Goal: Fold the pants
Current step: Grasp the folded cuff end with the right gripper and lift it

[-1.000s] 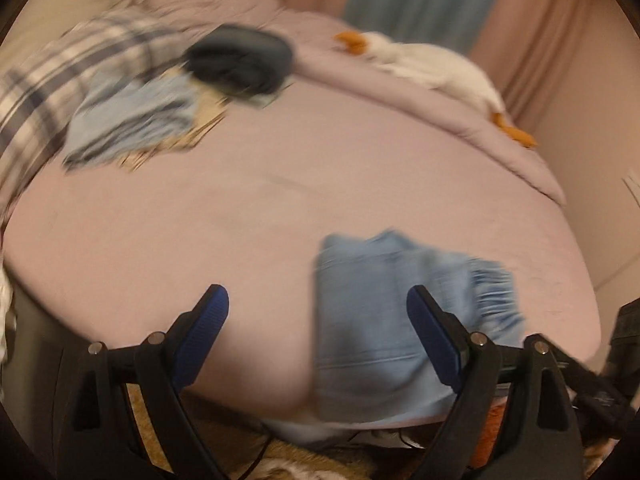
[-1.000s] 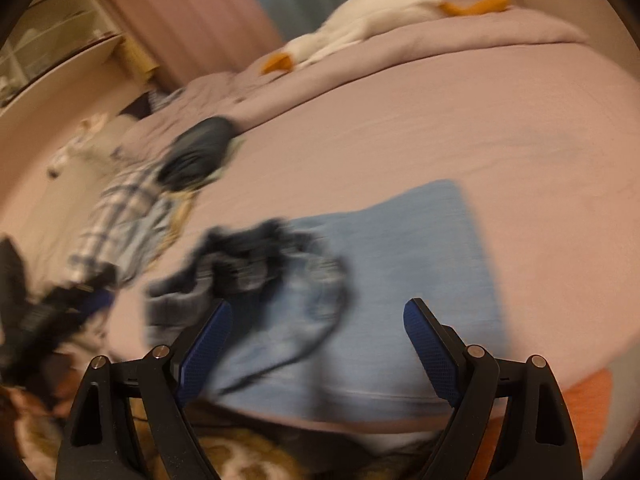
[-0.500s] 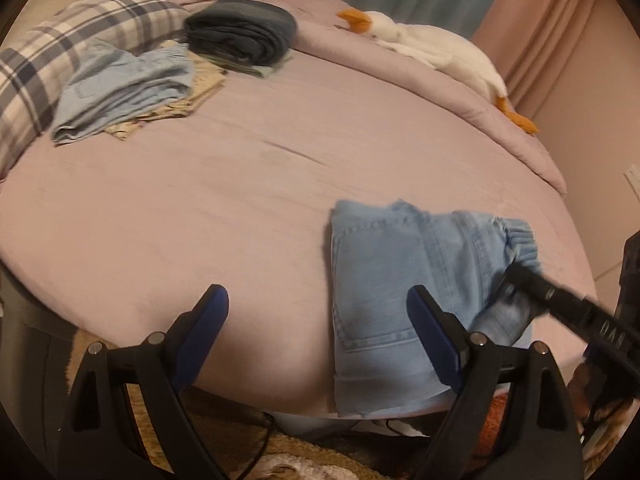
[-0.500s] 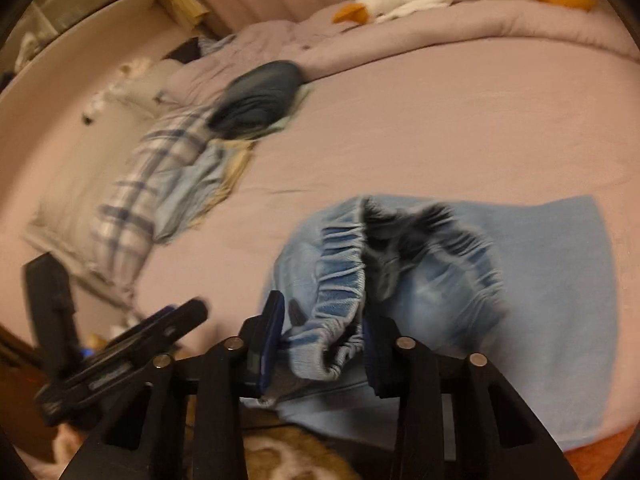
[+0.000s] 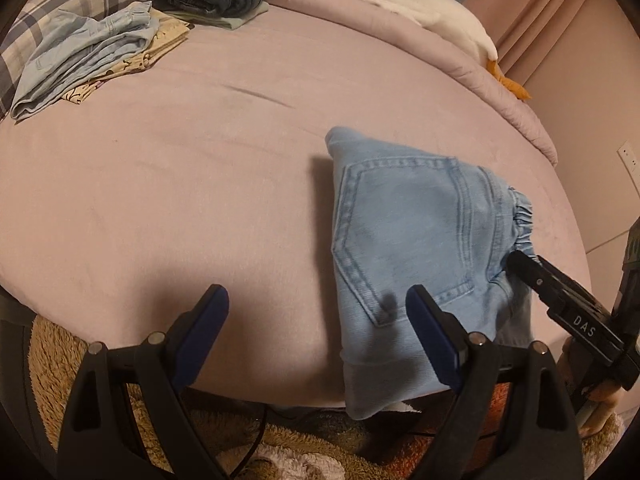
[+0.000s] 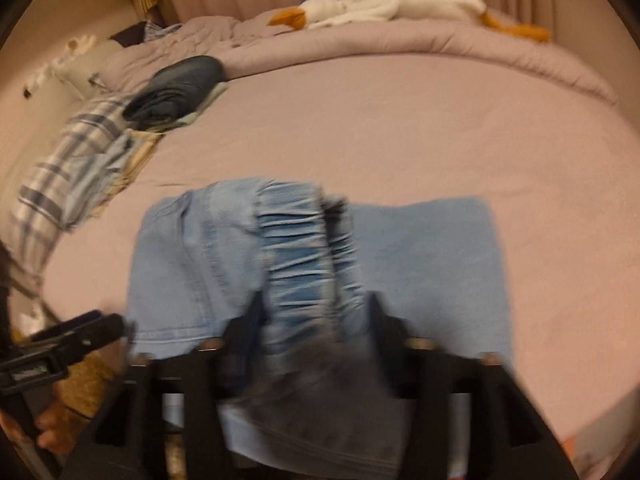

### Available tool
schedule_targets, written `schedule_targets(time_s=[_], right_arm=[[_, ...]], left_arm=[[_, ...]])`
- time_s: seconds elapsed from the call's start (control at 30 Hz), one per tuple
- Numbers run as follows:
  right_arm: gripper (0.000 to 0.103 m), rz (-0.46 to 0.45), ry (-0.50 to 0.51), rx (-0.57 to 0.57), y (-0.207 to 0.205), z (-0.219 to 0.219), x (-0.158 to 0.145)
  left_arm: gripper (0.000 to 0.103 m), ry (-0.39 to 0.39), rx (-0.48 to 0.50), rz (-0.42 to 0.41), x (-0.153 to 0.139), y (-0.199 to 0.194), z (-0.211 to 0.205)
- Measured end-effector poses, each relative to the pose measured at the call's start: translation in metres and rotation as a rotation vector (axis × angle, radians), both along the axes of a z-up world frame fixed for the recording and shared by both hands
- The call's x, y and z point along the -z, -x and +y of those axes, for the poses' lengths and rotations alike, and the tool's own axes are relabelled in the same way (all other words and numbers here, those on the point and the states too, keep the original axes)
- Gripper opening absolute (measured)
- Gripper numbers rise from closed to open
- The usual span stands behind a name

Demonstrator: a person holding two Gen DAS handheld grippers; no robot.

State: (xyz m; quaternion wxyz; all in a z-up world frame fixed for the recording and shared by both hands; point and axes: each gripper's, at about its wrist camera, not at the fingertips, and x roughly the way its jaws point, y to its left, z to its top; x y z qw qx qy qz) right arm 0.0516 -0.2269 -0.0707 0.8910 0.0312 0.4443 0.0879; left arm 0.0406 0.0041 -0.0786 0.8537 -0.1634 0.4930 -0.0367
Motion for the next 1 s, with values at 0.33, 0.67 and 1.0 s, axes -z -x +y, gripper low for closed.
schedule_targets(time_s=[0.33,0.67,1.0], right_arm=[[0.080,0.162,-0.233,-0.142,-0.043,-0.012,0.036],[0.030,0.029,-0.388,-0.164,-0.017,-0.008,-0.011],[0.030,-0.128,-0.179,0.224,0.030,-0.083,-0.036]], left_arm=[[0.089,0.018,-0.026,-0.003,-0.003,0.004,0.009],[0.089,0.036,-0.042,-0.019,-0.012,0.002,0.016],[0.087,0.018,0.076,-0.052,-0.016,-0.036,-0.016]])
